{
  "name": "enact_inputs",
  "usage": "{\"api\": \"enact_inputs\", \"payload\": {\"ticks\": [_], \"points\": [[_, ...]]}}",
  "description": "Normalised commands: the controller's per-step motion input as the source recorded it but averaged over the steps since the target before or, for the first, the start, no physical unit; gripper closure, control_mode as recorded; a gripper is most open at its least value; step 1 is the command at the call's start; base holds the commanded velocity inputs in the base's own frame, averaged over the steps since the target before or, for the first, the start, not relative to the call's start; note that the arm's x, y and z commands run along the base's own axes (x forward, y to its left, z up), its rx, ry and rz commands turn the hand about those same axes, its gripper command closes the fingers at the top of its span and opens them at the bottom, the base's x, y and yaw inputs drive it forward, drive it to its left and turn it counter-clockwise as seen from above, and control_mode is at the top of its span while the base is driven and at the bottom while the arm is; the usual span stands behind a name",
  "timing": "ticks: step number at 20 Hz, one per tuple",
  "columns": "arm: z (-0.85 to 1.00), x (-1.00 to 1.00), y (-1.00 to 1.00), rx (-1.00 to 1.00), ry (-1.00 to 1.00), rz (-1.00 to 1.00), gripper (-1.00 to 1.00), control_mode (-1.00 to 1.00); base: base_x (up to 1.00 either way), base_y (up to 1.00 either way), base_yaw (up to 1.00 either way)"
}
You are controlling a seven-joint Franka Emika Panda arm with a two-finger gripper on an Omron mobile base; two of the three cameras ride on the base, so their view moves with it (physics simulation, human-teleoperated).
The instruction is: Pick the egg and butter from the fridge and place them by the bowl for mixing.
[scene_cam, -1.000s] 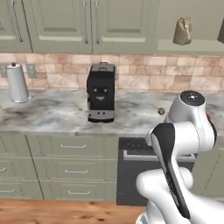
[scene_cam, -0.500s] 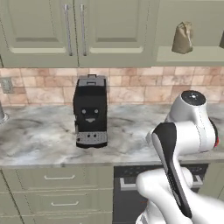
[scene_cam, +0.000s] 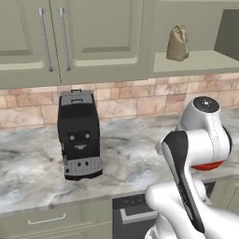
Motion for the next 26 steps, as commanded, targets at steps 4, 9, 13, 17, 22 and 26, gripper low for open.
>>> {"api": "enact_inputs", "payload": {"ticks": [4, 9, 13, 17, 22, 26], "points": [[0.0, 0.0, 0.0, 0.0, 0.0, 0.0, 1.0, 1.0, 0.28, 0.16, -0.19], [0.0, 0.0, 0.0, 0.0, 0.0, 0.0, 1.0, 1.0, 0.05, 0.02, -0.04], [0.0, 0.0, 0.0, 0.0, 0.0, 0.0, 1.0, 1.0, 0.0, 0.0, 0.0], [0.0, 0.0, 0.0, 0.0, 0.0, 0.0, 1.0, 1.0, 0.0, 0.0, 0.0], [0.0, 0.0, 0.0, 0.0, 0.0, 0.0, 1.0, 1.0, 0.0, 0.0, 0.0], [-0.09, 0.12, 0.0, 0.0, 0.04, -0.01, 1.0, -1.0, 0.0, 0.0, 0.0]]}}
